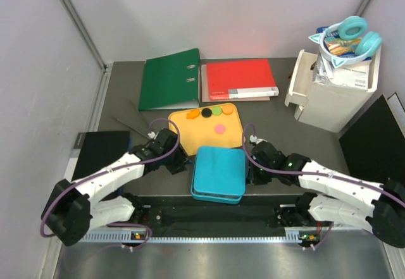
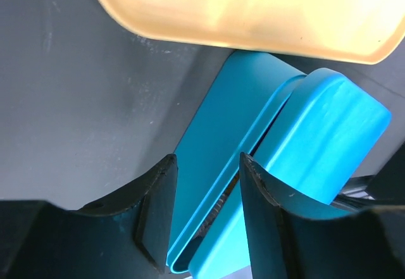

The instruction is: Pack the cookies

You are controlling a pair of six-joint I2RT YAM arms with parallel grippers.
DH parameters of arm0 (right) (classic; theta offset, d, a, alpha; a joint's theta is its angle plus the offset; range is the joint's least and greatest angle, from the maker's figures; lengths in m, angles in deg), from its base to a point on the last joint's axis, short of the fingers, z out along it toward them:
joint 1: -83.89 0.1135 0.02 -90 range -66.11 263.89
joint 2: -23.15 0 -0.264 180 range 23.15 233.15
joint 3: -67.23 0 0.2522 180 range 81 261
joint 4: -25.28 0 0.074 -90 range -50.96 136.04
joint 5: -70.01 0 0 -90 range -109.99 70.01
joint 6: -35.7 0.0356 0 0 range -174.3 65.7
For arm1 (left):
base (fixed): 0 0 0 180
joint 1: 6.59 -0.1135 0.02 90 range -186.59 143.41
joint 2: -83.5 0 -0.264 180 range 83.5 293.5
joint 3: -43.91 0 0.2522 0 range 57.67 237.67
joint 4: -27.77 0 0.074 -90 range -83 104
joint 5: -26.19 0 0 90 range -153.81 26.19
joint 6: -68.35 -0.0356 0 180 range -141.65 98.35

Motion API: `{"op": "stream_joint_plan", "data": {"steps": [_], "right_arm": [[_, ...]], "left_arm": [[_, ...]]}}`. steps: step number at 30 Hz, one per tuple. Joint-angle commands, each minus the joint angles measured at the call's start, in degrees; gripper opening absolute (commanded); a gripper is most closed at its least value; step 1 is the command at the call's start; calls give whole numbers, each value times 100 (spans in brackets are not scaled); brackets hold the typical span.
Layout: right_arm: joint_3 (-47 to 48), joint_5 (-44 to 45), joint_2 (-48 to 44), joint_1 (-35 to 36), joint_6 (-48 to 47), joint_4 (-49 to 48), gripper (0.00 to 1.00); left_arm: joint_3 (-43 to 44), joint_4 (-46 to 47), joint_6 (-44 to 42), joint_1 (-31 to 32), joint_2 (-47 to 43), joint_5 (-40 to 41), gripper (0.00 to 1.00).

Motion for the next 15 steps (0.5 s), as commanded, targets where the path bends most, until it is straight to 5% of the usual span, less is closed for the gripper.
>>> {"op": "stream_joint_plan", "data": {"steps": [1, 11, 15], "right_arm": [[557, 672, -401, -34, -276, 756, 0], [961, 1043, -814, -34, -321, 1320, 0], [1391, 1043, -648, -34, -435, 1013, 0]], "left_arm": [[217, -445, -92, 30, -230, 298, 50], [498, -1746, 128, -50, -811, 1695, 52], [718, -2141, -110, -41, -1126, 1722, 42]]}}
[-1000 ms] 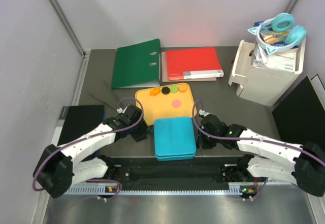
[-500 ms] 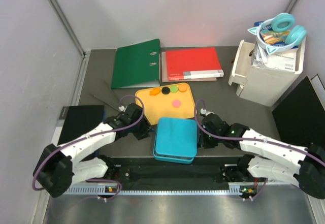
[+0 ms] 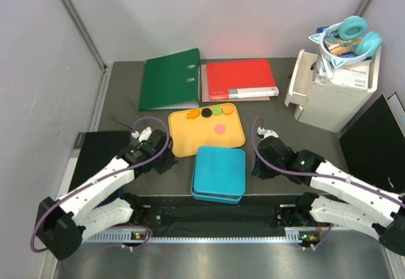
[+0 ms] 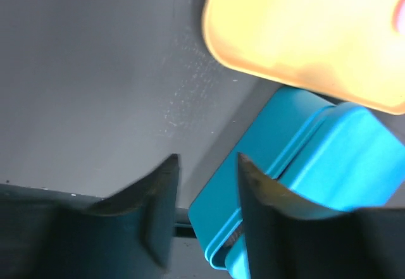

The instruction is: Pack the cookies

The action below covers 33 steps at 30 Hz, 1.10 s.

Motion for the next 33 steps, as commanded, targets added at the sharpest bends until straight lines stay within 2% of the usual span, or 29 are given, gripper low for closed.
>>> {"op": "stream_joint_plan", "data": {"steps": [1, 3, 4, 6, 9, 12, 17, 21, 26, 33], "right_arm": [[895, 197, 194, -34, -160, -273, 0], [1212, 188, 650, -43, -265, -361, 0], [1536, 180, 800, -51, -317, -387, 0], [1837, 110, 1239, -130, -423, -431, 0], [2373, -66, 1670, -332, -546, -545, 0], [2514, -364, 2047, -420, -660, -686, 0], [2340, -839, 2497, -421, -670, -993, 0], [2102, -1111, 2559, -429, -591, -1319, 0], [1970, -1350, 2559, -421, -590, -1512, 0], [1768, -1446, 2524, -429, -590, -1600, 0]], "left_arm": [[364, -605, -249, -12, -408, 215, 39], [311, -605, -416, -12, -592, 38, 29], [250, -606, -565, -12, -637, -171, 13], [179, -649, -724, -4, -759, -357, 0], [118, -877, -961, 31, -900, -560, 0], [126, -1010, -1233, 75, -1119, -806, 0], [-14, -931, -1603, 93, -1051, -1710, 0], [-137, -624, -1901, 224, -822, -2229, 0], [-365, 306, -2227, 313, -550, -3529, 0], [-331, 888, -2561, 708, 179, -4102, 0]]}}
